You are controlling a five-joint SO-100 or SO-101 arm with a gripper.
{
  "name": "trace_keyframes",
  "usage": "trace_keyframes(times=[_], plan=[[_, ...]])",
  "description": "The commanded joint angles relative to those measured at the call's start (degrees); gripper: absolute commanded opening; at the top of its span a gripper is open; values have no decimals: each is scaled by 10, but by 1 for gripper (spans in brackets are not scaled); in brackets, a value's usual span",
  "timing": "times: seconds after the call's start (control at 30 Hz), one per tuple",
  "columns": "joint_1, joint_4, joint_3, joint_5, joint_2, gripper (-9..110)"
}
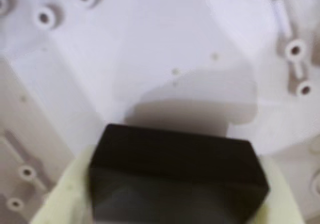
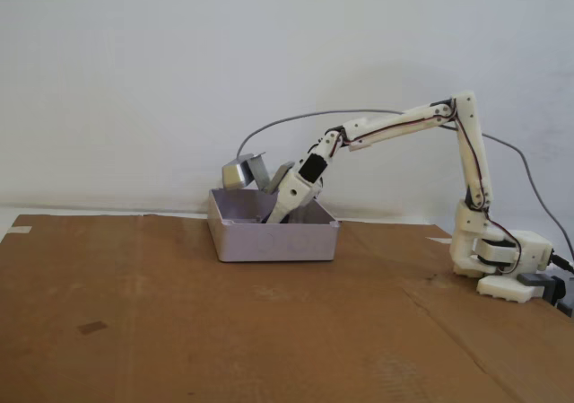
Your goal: Grasp a block and put it in the box.
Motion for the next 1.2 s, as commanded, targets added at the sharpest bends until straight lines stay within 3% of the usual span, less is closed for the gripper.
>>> trace_keyframes(times=[0.0,1.17], plan=[[-5,-24,-16,-4,25,40],[-23,-24,-32,-5,74,42]])
